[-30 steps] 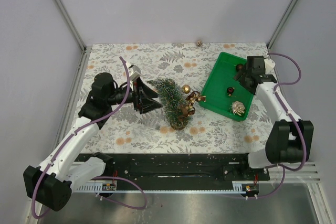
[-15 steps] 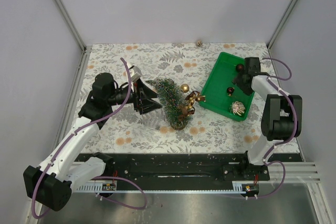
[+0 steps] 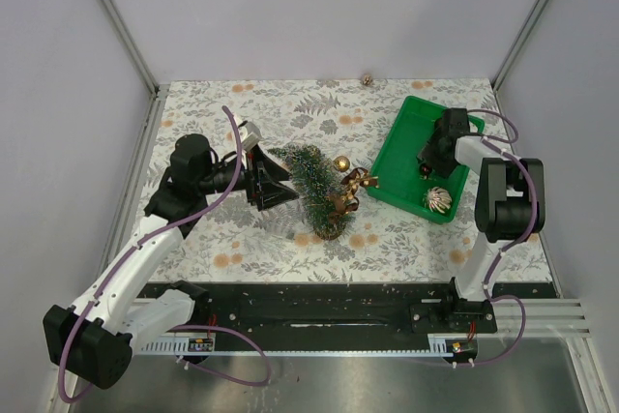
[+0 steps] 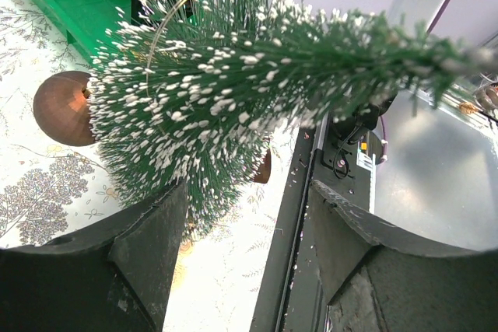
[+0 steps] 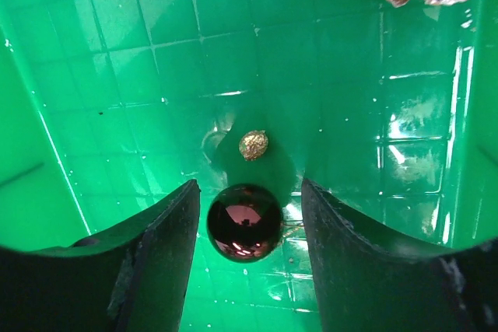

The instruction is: Decorate the small christmas tree

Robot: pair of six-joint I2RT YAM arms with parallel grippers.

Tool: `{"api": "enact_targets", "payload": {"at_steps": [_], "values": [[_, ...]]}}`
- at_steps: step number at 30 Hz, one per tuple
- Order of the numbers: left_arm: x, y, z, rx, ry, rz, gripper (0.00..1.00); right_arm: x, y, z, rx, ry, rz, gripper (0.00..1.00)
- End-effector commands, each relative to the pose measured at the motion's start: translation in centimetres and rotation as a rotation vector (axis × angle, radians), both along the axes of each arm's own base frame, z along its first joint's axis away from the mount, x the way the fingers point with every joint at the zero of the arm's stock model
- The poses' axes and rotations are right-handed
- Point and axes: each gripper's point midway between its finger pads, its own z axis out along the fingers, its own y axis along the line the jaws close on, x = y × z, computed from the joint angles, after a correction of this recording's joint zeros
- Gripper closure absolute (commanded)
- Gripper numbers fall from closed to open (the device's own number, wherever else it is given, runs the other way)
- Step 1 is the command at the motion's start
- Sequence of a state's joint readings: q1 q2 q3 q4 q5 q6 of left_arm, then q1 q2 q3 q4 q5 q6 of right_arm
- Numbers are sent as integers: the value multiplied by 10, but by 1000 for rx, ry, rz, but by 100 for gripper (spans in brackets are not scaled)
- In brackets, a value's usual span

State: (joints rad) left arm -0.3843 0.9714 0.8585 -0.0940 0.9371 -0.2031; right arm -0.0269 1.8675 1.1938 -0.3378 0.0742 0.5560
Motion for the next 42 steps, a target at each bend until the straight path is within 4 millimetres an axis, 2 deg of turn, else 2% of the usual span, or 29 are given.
{"api": "enact_targets", "payload": {"at_steps": [1, 8, 13, 14, 16, 20, 23, 33, 42], "values": [[9, 0, 23, -34, -80, 23, 33, 14, 10, 13, 1, -36, 53, 39], [9, 0, 22, -36, -82, 21, 33, 10, 11, 7, -8, -17, 58, 42], [9, -1, 21, -40, -82, 19, 33, 10, 7, 11, -32, -16, 59, 45], [8, -1, 21, -41, -82, 17, 33, 9, 18, 12, -40, -14, 90, 45], [8, -1, 22, -43, -83, 19, 33, 6, 20, 12, -66, -2, 111, 43], [7, 0, 21, -42, -79, 19, 33, 0, 28, 16, -111, 4, 156, 31], [6, -1, 19, -43, -70, 18, 33, -4, 32, 15, -140, 9, 179, 29], [5, 0, 19, -54, -82, 17, 33, 6, 22, 19, -198, 15, 164, 40], [6, 0, 19, -55, -82, 17, 33, 14, 25, 16, -191, 23, 177, 46]]}}
